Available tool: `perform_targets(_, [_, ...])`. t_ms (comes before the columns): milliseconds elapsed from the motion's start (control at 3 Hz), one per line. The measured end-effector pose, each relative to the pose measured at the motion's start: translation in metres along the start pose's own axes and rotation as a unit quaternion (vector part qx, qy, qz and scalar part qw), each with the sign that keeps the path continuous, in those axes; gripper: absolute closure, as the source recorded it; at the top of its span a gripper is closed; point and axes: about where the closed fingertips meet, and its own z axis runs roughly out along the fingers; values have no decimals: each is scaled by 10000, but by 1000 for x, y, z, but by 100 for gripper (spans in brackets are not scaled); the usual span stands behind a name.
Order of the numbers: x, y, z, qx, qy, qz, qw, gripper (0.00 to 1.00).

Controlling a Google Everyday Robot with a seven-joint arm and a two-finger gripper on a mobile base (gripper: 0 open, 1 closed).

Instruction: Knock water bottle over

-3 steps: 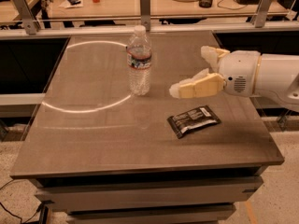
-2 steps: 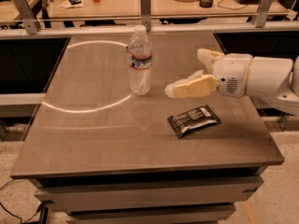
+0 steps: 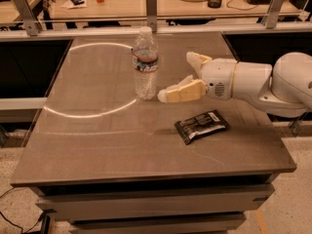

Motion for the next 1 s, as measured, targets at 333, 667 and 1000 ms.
perform_targets(333, [7, -8, 20, -172, -71, -94, 9998, 0])
perform_targets(667, [12, -13, 39, -239, -69, -143, 9996, 0])
perform_targets(1000, [15, -20, 56, -221, -34, -162, 9996, 0])
